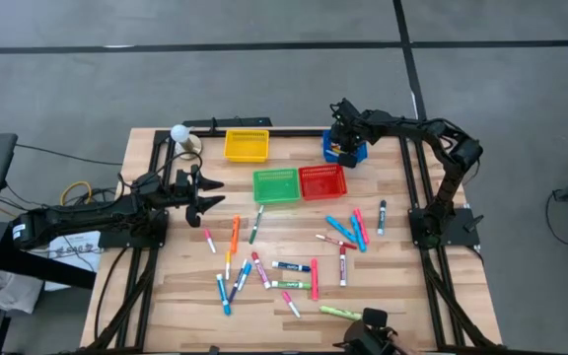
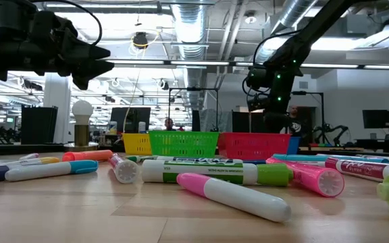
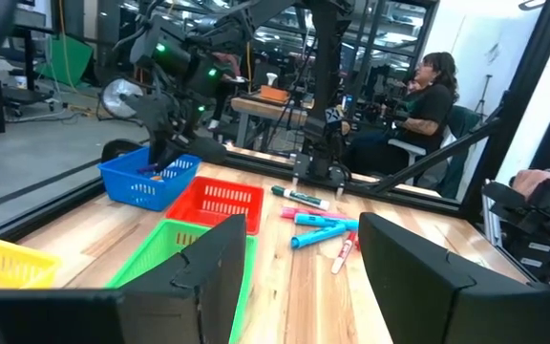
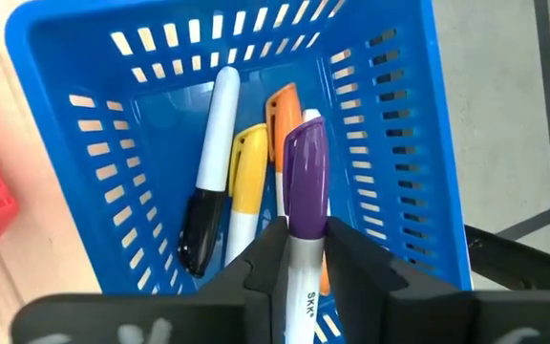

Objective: Pick & Place Markers
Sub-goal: Put the violet highlighter pen into the blue bin, then put the right small pink highlighter pen into the blue bin

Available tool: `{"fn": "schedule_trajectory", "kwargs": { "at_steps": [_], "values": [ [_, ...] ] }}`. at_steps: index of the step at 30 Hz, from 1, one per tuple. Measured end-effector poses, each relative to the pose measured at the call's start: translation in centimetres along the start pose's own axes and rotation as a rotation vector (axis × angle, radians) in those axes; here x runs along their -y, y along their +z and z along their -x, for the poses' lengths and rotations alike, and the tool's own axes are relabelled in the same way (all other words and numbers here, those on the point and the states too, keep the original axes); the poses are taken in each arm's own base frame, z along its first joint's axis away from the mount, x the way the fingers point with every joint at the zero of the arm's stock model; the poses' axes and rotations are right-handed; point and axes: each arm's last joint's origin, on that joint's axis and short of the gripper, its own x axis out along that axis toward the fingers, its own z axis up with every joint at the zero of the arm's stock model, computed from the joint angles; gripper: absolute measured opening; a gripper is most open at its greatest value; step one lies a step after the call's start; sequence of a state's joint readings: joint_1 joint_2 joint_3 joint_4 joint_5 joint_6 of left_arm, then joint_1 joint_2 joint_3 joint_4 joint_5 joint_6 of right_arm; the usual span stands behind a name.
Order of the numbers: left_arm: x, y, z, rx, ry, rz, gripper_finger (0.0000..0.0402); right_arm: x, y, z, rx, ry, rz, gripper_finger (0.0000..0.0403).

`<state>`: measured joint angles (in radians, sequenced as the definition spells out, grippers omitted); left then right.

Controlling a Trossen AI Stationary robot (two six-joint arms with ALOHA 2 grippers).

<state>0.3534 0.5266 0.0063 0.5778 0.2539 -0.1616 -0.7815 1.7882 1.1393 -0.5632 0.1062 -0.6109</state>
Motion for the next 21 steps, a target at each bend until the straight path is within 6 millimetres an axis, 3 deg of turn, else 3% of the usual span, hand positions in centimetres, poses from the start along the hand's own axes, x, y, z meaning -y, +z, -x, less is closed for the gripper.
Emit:
{"fn": "schedule_trajectory", "kwargs": {
  "at_steps": [14,21],
  "values": [
    [0.0,0.0,0.0,0.001,0.000,0.000,0.0204,0.0,0.6,0.2,0.029,-0.017,-0.053,0.0096],
    [0.0,0.0,0.0,0.000,0.000,0.000,0.0204,0.1,3.8,3.8,0.052,-0.013,-0.133,0.0093]
  ]
}}
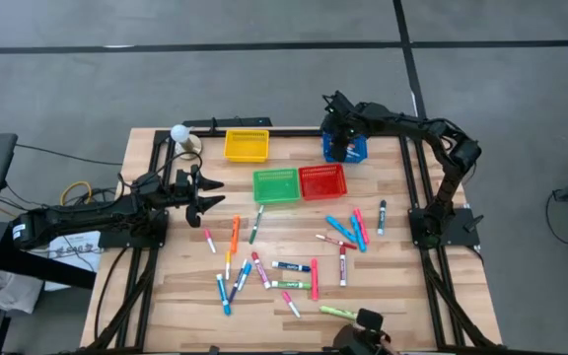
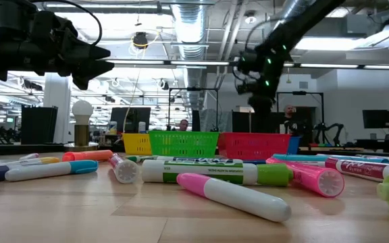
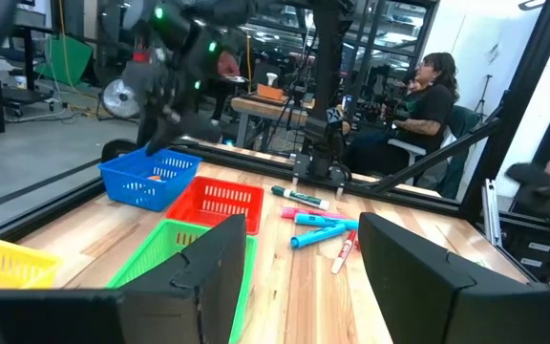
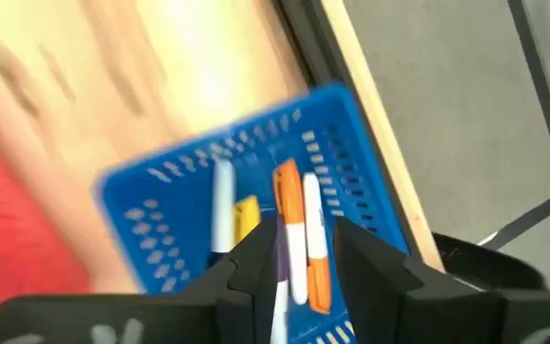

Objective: Pick & Place Markers
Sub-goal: Put the right small pink highlighter pen into the blue bin

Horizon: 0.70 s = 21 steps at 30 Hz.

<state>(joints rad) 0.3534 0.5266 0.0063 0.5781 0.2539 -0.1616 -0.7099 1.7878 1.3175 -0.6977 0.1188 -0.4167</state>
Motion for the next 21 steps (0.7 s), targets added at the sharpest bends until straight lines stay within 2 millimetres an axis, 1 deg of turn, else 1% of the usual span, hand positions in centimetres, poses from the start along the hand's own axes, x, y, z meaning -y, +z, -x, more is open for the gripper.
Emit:
{"fn": "schedule_trajectory", "kwargs": {
  "at_steps": [5,9,11,13,16,21],
  "values": [
    [0.0,0.0,0.0,0.000,0.000,0.000,0.0204,-1.6,3.1,4.5,0.026,0.063,0.035,0.0086],
    [0.0,0.0,0.0,0.000,0.000,0.000,0.0204,-4.2,5.4,8.2,0.100,0.188,0.086,0.0086],
    [0.0,0.0,0.0,0.000,0.000,0.000,0.0204,-5.8,6.1,9.6,0.130,0.256,0.119,0.0087],
    [0.0,0.0,0.0,0.000,0.000,0.000,0.0204,-7.6,6.6,10.7,0.149,0.317,0.144,0.0087],
    [0.0,0.0,0.0,0.000,0.000,0.000,0.0204,-10.4,6.9,11.9,0.159,0.420,0.170,0.0086],
    [0.0,0.0,0.0,0.000,0.000,0.000,0.0204,-15.8,6.7,13.5,0.129,0.583,0.198,0.0087]
  ]
}}
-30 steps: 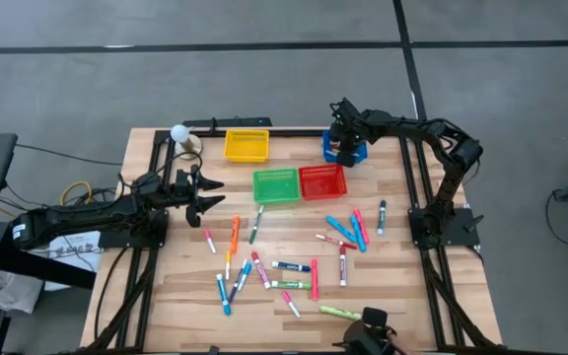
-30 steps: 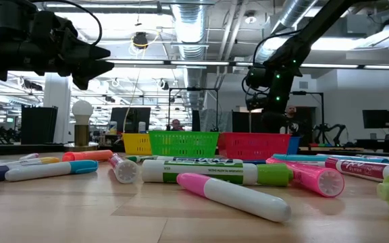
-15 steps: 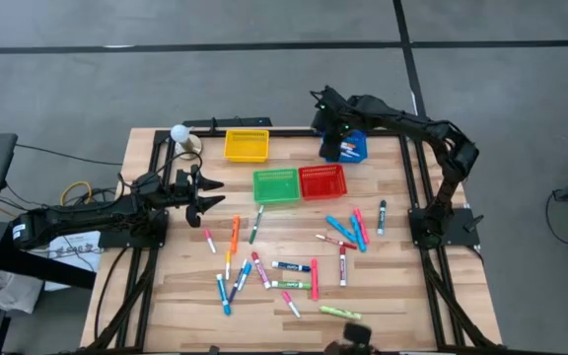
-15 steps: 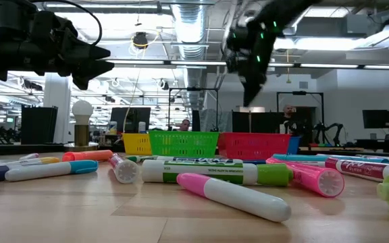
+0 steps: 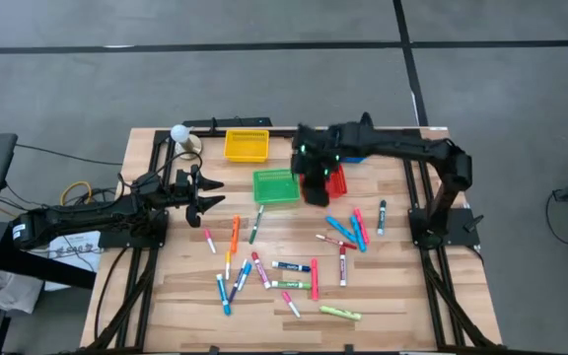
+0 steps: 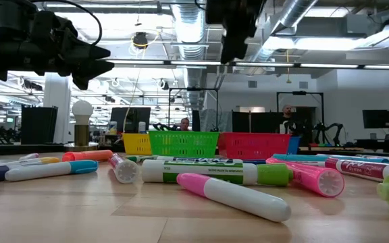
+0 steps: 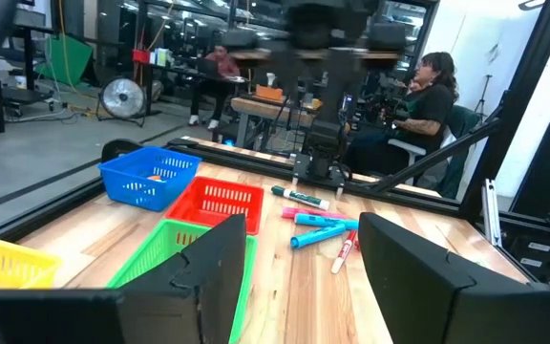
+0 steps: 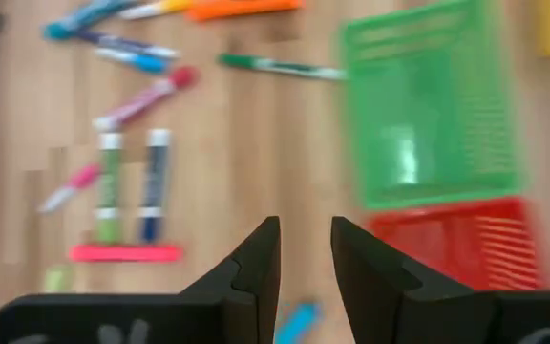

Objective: Pick & Place Markers
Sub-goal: Put the right small pink highlighter pen into the blue bin

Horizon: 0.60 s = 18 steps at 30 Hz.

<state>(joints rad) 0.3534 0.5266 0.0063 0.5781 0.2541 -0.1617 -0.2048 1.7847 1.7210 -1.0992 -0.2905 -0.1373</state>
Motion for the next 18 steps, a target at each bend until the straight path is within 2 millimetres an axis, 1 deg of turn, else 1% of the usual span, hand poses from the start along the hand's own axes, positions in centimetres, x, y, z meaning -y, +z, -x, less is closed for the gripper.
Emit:
{"fn": "schedule_trajectory", "kwargs": {
  "at_steps": [7,12,15,18],
  "values": [
    [0.0,0.0,0.0,0.000,0.000,0.000,0.0204,-7.7,0.3,-1.9,-0.029,0.091,-0.007,0.0087],
    [0.0,0.0,0.0,0.000,0.000,0.000,0.0204,-13.1,0.3,-2.7,0.006,0.161,0.009,0.0087],
    [0.0,0.0,0.0,0.000,0.000,0.000,0.0204,-15.7,0.5,-2.9,0.060,0.192,-0.031,0.0087],
    [0.0,0.0,0.0,0.000,0.000,0.000,0.0204,-17.7,0.6,-3.1,0.127,0.186,-0.104,0.0087]
  ]
}}
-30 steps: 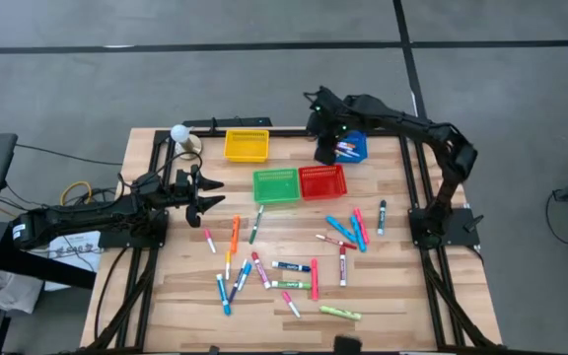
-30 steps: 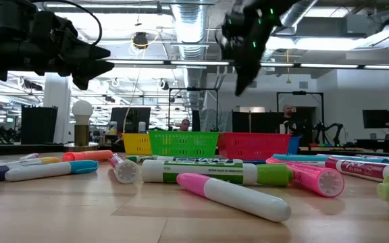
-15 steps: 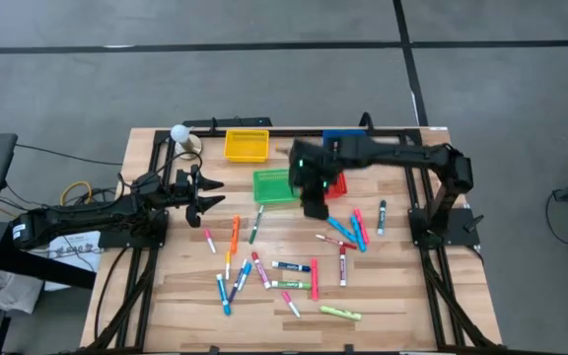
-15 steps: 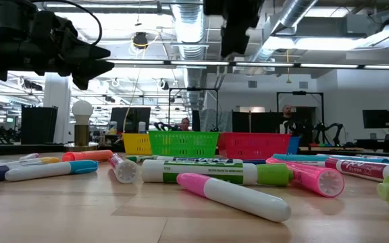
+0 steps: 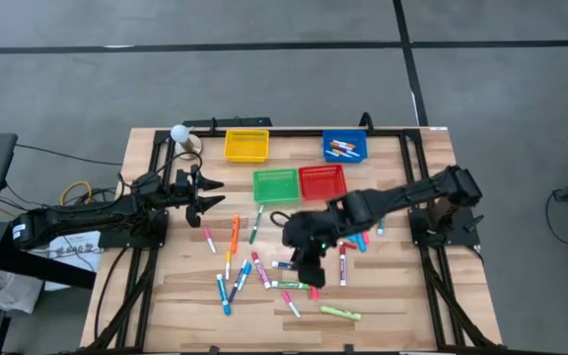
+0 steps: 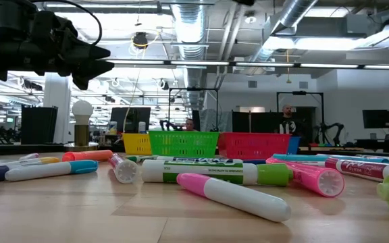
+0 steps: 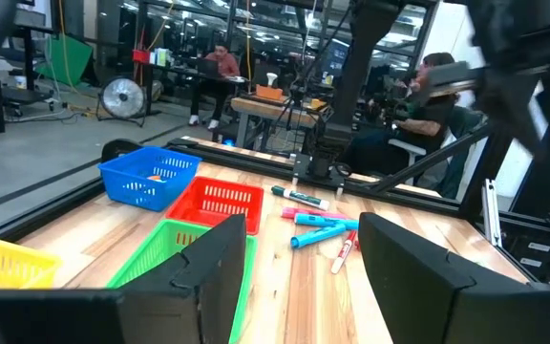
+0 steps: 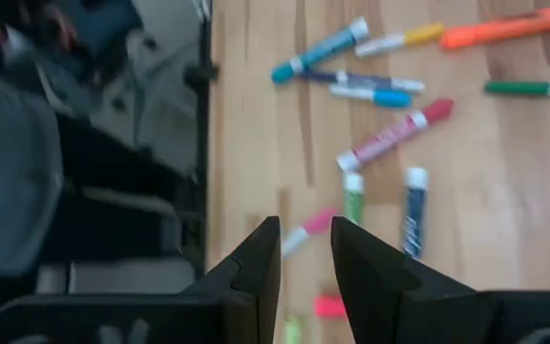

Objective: Pick & Place Markers
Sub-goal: Put the right small pink highlighter pen into the blue bin

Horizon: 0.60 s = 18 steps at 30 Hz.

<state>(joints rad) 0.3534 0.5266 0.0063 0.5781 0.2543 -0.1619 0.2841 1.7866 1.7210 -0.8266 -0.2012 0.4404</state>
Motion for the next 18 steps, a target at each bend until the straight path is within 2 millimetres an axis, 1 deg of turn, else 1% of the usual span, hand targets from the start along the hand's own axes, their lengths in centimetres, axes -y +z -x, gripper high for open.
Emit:
{"fn": "schedule_trajectory", "kwargs": {
  "at_steps": [4,8,12,18],
  "values": [
    [0.0,0.0,0.0,0.000,0.000,0.000,0.0204,-1.8,-0.1,-0.3,0.083,-0.018,-0.108,0.0087],
    [0.0,0.0,0.0,0.000,0.000,0.000,0.0204,-2.7,-0.5,-0.5,0.105,-0.022,-0.219,0.0087],
    [0.0,0.0,0.0,0.000,0.000,0.000,0.0204,-3.1,-1.0,-0.9,0.095,-0.027,-0.312,0.0087],
    [0.0,0.0,0.0,0.000,0.000,0.000,0.0204,-2.8,-2.8,-2.5,0.041,-0.070,-0.456,0.0087]
  ]
}}
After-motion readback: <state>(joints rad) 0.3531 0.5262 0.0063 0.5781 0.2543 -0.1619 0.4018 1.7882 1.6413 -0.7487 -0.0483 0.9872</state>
